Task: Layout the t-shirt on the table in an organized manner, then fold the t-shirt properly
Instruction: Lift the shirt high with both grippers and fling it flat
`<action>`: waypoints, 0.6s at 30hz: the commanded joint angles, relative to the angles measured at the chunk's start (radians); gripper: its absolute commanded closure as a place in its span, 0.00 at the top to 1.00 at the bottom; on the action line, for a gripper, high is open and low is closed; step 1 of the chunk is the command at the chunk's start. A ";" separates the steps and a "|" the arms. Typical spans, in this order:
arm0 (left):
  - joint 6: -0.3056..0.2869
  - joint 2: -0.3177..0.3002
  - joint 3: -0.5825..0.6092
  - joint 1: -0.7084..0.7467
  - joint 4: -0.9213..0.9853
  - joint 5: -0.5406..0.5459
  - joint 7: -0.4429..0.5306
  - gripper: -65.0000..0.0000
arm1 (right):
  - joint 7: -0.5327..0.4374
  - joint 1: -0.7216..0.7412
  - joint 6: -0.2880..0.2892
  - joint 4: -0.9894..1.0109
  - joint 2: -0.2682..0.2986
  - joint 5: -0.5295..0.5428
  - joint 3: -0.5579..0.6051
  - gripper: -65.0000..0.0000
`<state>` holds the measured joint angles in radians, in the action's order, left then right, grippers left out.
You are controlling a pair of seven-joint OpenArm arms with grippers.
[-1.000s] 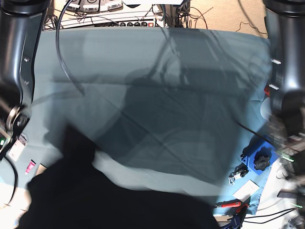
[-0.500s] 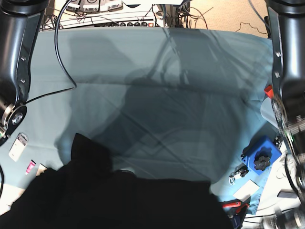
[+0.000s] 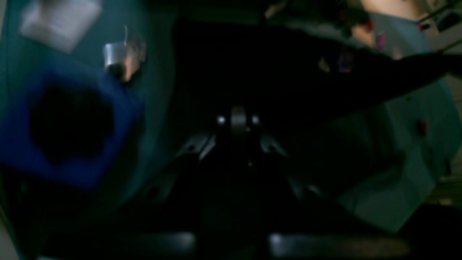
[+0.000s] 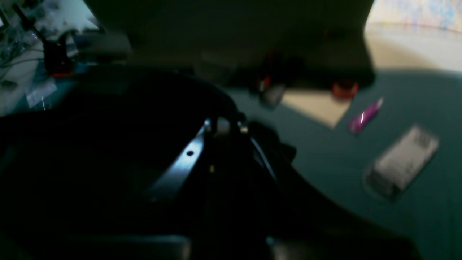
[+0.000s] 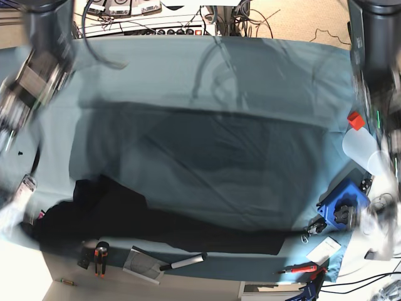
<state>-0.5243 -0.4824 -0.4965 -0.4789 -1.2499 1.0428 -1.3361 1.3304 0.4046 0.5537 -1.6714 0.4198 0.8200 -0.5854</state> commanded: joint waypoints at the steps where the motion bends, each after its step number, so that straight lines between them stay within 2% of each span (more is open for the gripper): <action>1: 0.002 -0.030 -0.036 0.008 -0.041 0.031 0.024 0.00 | -0.037 -0.011 0.000 -0.039 0.023 0.009 -0.029 0.00; 6: -0.001 -0.025 -0.155 0.242 -0.181 0.067 0.024 0.00 | -0.018 -0.233 0.017 -0.166 -0.025 0.072 -0.134 0.00; 12: -0.028 -0.013 -0.279 0.523 -0.349 0.161 0.024 0.00 | 0.013 -0.447 0.065 -0.339 -0.148 0.191 -0.301 0.00; 18: -0.078 -0.013 -0.343 0.687 -0.385 0.252 0.019 0.00 | 0.058 -0.590 0.104 -0.421 -0.239 0.326 -0.424 0.00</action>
<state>-0.6056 -0.4683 -0.8272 0.2173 -1.6203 1.2728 -1.3399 1.4223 -0.1909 0.6556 -2.0743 0.1608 1.1362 -1.0004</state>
